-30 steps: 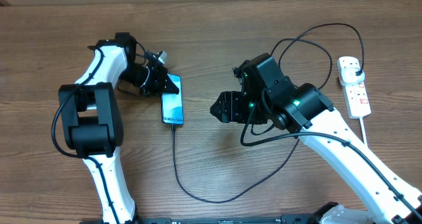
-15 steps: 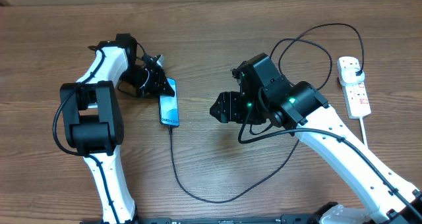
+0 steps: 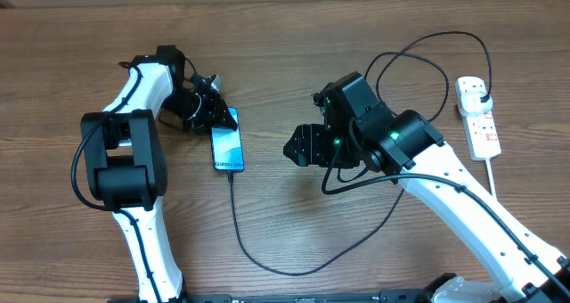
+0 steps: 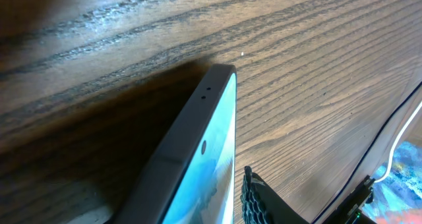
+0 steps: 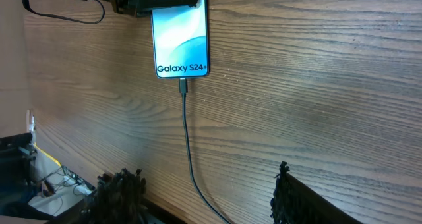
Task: Plug charger to phone and switch on socket
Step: 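Lay the phone flat on the table and open the left gripper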
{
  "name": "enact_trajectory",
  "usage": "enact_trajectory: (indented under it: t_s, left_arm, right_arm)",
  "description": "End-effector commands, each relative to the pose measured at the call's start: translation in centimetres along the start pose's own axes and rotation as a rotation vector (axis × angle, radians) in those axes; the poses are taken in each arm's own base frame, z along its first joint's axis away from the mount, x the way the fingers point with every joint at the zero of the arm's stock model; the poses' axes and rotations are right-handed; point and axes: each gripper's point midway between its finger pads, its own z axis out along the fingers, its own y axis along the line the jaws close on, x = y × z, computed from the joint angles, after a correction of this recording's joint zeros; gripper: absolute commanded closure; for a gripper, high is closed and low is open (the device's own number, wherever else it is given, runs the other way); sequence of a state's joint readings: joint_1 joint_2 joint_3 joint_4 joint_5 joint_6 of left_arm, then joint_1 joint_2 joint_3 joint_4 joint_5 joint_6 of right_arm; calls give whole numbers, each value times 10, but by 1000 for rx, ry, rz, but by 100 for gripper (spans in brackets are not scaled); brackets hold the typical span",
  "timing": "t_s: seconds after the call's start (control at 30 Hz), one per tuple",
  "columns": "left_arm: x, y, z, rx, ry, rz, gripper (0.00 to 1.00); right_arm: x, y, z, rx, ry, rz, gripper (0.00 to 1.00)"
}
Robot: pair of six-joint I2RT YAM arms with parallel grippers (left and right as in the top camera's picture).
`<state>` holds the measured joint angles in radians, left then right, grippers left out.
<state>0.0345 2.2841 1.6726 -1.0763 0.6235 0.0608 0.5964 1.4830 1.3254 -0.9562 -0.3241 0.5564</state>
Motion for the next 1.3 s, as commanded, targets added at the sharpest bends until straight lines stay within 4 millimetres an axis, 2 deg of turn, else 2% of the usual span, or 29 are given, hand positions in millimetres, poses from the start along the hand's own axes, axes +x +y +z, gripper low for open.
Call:
enact_trajectory:
  t_s: [0.0,0.17,0.7,1.27]
  left_arm:
    - [-2,3,-1,-27,-2,2,62]
    - [1,8,-1,-59,8,-10,59]
    - [5,17,-2,-111,25,-18,40]
    - [5,27,-4,-172,26,-33,37]
  right_arm:
    - [-4,1,-2,4,-18,-11,33]
    - [-4,1,-2,4,-18,-11,33]
    - [-4,1,-2,4,-17,-15,33]
    - [-4,1,-2,5,-17,-15,33]
